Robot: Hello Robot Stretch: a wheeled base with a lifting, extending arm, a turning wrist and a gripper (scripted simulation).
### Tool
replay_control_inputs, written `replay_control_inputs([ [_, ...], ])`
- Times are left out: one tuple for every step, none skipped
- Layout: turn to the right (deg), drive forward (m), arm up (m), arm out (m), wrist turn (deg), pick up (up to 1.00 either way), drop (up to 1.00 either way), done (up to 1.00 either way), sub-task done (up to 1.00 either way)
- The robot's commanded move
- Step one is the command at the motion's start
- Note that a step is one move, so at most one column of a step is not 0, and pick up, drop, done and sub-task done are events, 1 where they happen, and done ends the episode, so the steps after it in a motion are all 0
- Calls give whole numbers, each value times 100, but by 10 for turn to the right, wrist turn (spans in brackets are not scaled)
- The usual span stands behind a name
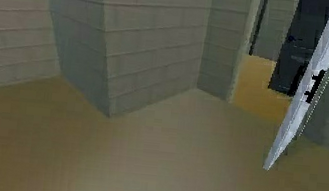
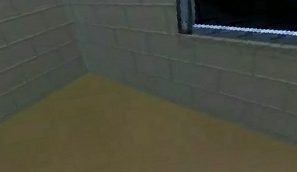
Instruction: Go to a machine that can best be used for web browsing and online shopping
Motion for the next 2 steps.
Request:
replay_control_inputs([
  [180,0,0,0,0,0,0,0,0],
  [0,100,0,0,0,0,0,0,0],
])
